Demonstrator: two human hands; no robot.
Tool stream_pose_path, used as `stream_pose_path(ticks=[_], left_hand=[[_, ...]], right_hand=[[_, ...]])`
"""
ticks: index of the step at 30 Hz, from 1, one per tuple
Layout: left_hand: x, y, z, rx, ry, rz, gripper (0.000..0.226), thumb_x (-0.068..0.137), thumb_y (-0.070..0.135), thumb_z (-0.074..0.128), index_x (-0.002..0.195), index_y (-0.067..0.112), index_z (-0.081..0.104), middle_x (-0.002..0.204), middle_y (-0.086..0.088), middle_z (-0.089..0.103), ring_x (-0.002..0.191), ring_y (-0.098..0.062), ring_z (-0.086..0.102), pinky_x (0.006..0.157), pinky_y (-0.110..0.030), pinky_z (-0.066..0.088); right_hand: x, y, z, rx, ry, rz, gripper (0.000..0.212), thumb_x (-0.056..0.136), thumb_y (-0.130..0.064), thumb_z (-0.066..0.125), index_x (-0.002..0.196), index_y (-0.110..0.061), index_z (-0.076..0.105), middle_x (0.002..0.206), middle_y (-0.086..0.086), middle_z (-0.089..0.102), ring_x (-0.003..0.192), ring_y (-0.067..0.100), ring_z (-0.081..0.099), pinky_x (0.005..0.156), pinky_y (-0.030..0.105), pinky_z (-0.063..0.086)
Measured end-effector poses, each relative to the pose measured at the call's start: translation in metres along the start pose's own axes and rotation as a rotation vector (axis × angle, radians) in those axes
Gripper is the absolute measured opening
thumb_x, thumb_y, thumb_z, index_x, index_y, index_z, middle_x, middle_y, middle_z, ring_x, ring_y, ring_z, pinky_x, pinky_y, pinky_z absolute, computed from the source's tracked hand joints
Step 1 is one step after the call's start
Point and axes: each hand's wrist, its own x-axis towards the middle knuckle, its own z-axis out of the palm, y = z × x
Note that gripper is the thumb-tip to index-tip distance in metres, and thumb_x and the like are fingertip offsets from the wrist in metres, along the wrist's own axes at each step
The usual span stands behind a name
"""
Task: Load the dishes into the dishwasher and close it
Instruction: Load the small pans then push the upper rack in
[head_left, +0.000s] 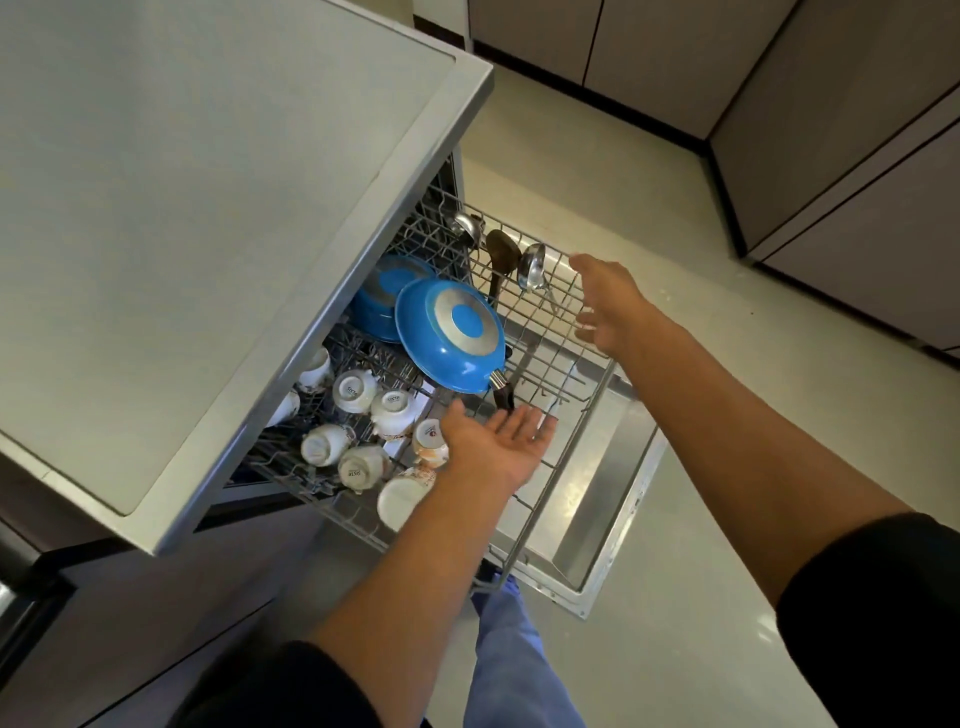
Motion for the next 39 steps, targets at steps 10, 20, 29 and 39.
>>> stream_pose_path(ticks=[10,20,29,39], left_hand=[[0.021,-0.073,-0.016,-0.074,0.143,-0.203,0.081,0.103,0.058,0.042,0.164,0.013,0.015,0.164,-0.031,0.02,0.15,-0.048,0.026,0.12,-0.064,0.028],[0.042,-0.085,-0.029,-0.137,0.236,-0.075,0.095,0.096,0.073,0.042,0.162,0.007,0.022,0.164,-0.02,0.03,0.15,-0.036,0.034,0.122,-0.051,0.032],[0.042,-0.071,-0.003,-0.299,0.321,-0.017,0.091,0.09,0.074,0.05,0.158,0.017,0.031,0.153,-0.022,0.041,0.134,-0.036,0.052,0.11,-0.049,0.048],[0.034,-0.037,0.005,-0.387,0.329,0.061,0.077,0.097,0.065,0.048,0.156,0.016,0.035,0.152,-0.023,0.041,0.128,-0.04,0.054,0.107,-0.05,0.051]], right_hand=[[0.021,0.042,-0.051,-0.017,0.18,0.234,0.075,0.099,-0.039,0.061,0.16,-0.015,0.026,0.163,0.011,0.036,0.147,0.036,0.035,0.104,0.045,0.037],[0.034,0.117,-0.046,0.155,-0.069,0.438,0.101,0.083,-0.08,0.06,0.163,-0.032,0.021,0.169,0.021,0.017,0.15,0.054,0.023,0.114,0.074,0.029],[0.045,0.121,-0.021,0.261,-0.058,0.426,0.117,0.067,-0.089,0.063,0.163,-0.036,0.021,0.169,0.017,0.02,0.15,0.048,0.026,0.114,0.076,0.024],[0.051,0.107,0.011,0.282,-0.106,0.389,0.111,0.074,-0.087,0.061,0.164,-0.036,0.02,0.171,0.014,0.017,0.153,0.047,0.021,0.114,0.077,0.023]])
